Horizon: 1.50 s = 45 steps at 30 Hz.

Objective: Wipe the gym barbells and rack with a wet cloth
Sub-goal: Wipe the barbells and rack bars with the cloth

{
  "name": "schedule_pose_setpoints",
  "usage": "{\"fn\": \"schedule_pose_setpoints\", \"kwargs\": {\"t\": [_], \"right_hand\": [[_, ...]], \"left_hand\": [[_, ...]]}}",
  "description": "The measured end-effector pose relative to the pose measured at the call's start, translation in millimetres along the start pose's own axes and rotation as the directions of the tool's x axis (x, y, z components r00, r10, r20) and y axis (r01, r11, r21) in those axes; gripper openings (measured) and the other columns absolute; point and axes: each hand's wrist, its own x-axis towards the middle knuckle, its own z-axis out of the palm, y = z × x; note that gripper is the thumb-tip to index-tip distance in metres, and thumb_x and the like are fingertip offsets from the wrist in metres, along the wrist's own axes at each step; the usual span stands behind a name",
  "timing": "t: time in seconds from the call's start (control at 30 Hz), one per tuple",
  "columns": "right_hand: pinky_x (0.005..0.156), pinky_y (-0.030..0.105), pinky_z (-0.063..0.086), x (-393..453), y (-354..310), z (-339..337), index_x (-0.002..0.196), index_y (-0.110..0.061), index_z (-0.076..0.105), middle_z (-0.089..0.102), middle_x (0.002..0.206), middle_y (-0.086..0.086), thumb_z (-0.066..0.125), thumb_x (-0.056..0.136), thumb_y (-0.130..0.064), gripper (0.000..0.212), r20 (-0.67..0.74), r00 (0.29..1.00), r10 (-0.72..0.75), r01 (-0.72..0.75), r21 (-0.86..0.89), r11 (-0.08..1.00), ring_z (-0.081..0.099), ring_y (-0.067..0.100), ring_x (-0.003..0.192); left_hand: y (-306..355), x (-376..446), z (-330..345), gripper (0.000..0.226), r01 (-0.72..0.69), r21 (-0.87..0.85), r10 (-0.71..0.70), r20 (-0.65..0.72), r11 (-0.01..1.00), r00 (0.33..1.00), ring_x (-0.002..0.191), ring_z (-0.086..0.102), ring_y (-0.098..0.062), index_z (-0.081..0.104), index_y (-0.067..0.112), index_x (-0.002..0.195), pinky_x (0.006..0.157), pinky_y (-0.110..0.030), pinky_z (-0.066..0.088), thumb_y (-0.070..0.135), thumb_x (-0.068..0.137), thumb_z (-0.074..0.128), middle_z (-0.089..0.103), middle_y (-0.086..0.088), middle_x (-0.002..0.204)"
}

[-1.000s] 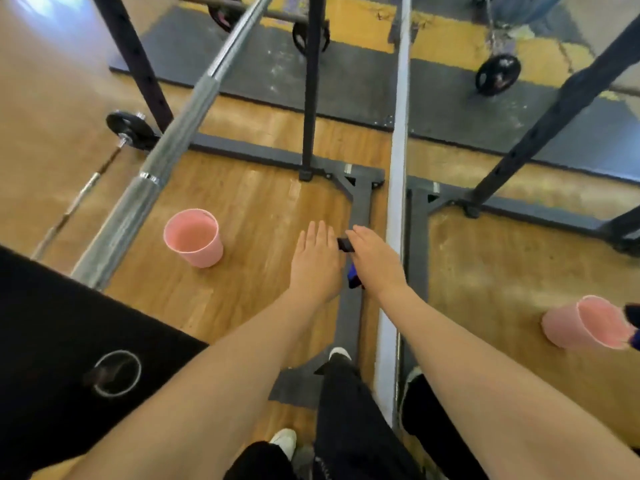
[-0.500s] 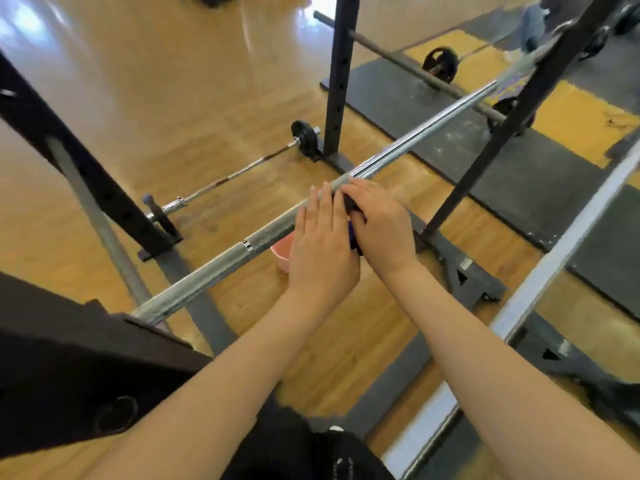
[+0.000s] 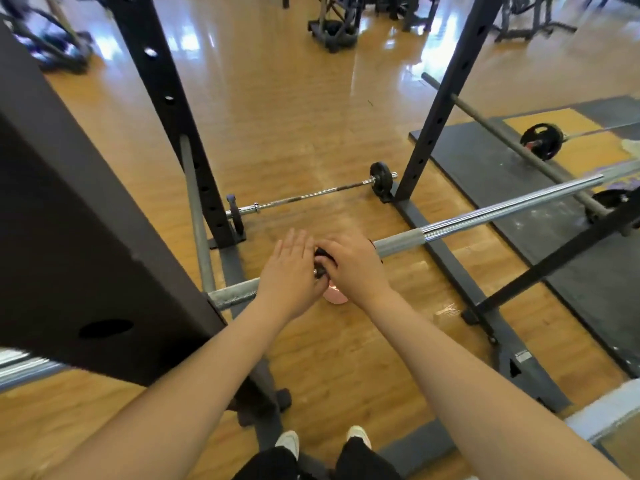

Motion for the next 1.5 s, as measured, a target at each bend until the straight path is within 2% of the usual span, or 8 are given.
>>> {"fn": "schedule_pose_setpoints", "kwargs": {"t": [0.1, 0.27, 0.47, 0.77, 0.97, 1.23, 1.37, 1.5], "right_hand": [[0.069, 0.036, 0.051, -3.2, 10.7, -0.3, 0.095, -0.01, 0.071, 0.069, 0.086, 0.004, 0.044, 0.085, -0.033, 0.036, 0.067, 0.997, -0.04, 0.04, 0.001, 0.999, 0.063, 0.024, 0.077], [0.069, 0.037, 0.051, -10.6, 42.6, -6.2, 0.096, -0.008, 0.07, 0.068, 0.089, 0.006, 0.059, 0.08, -0.015, 0.021, 0.09, 0.985, -0.148, 0.142, 0.069, 0.987, 0.062, 0.027, 0.079], [0.081, 0.029, 0.04, -26.2, 84.3, -17.5, 0.095, -0.003, 0.07, 0.068, 0.092, 0.008, 0.051, 0.083, -0.014, 0.025, -0.123, 0.987, -0.1, 0.112, 0.093, 0.989, 0.052, 0.016, 0.088], [0.087, 0.033, 0.046, -35.8, 83.7, -10.9, 0.104, -0.003, 0.069, 0.067, 0.101, 0.007, 0.045, 0.088, -0.023, 0.035, -0.09, 0.995, -0.031, 0.043, 0.128, 0.991, 0.06, 0.024, 0.095], [0.083, 0.035, 0.048, -25.9, 77.3, -7.9, 0.097, -0.007, 0.069, 0.069, 0.094, 0.003, 0.041, 0.089, -0.022, 0.033, -0.104, 0.994, 0.041, -0.028, 0.125, 0.992, 0.063, 0.021, 0.089], [0.103, 0.03, 0.031, -48.3, 78.7, 5.7, 0.104, -0.002, 0.071, 0.069, 0.109, 0.012, 0.062, 0.08, -0.003, 0.026, -0.27, 0.96, 0.067, -0.031, 0.137, 0.99, 0.063, 0.029, 0.107], [0.091, 0.033, 0.047, -38.0, 75.5, 0.3, 0.097, -0.004, 0.072, 0.072, 0.098, 0.008, 0.057, 0.084, -0.007, 0.02, -0.25, 0.965, 0.074, -0.039, 0.144, 0.989, 0.066, 0.025, 0.097], [0.069, 0.031, 0.054, -13.4, 71.1, -15.0, 0.084, -0.006, 0.073, 0.072, 0.078, 0.004, 0.05, 0.082, -0.013, 0.024, -0.148, 0.987, -0.068, 0.082, 0.09, 0.993, 0.067, 0.021, 0.072]], "left_hand": [[-2.5, 0.2, 1.3, 0.068, -0.018, 0.01, 0.018, 0.062, 1.0, 0.998, 0.146, 0.002, -0.02, 0.009, 0.009, 0.151, 0.117, -0.032, 0.003, 0.047, 0.099, 0.031, 0.009, -0.006, 0.159], [5.9, 5.1, 2.0, 0.073, 0.022, 0.064, -0.027, 0.077, 0.998, 0.997, 0.146, 0.005, -0.02, 0.013, 0.012, 0.151, 0.117, -0.033, 0.005, 0.054, 0.095, 0.035, 0.012, -0.005, 0.158], [35.9, 22.9, 2.3, 0.078, -0.042, 0.203, 0.024, 0.087, 0.978, 0.996, 0.146, 0.002, -0.022, 0.005, 0.009, 0.151, 0.118, -0.036, 0.002, 0.045, 0.095, 0.045, 0.007, -0.007, 0.159], [42.5, 34.8, 11.8, 0.063, -0.071, 0.248, 0.073, 0.002, 0.966, 0.997, 0.146, 0.006, -0.024, 0.007, 0.005, 0.15, 0.117, -0.034, 0.004, 0.012, 0.097, 0.042, 0.01, -0.012, 0.158], [40.4, 35.8, 15.1, 0.063, -0.092, 0.282, 0.102, -0.023, 0.955, 0.994, 0.146, 0.004, -0.024, 0.006, 0.004, 0.15, 0.117, -0.034, 0.002, 0.012, 0.098, 0.04, 0.008, -0.013, 0.158], [41.7, 33.2, 12.7, 0.058, -0.089, 0.348, 0.108, -0.036, 0.933, 0.993, 0.146, 0.003, -0.026, 0.007, 0.004, 0.15, 0.116, -0.038, -0.006, 0.015, 0.1, 0.034, 0.008, -0.014, 0.158], [42.6, 32.5, 12.3, 0.057, -0.088, 0.336, 0.11, -0.047, 0.938, 0.993, 0.146, 0.003, -0.025, 0.009, 0.005, 0.15, 0.114, -0.036, -0.009, 0.014, 0.1, 0.034, 0.01, -0.013, 0.158], [42.1, 33.1, 12.7, 0.058, -0.079, 0.319, 0.106, -0.067, 0.944, 0.992, 0.146, 0.004, -0.024, 0.012, 0.006, 0.15, 0.113, -0.035, -0.01, 0.015, 0.099, 0.037, 0.012, -0.012, 0.158]]}}
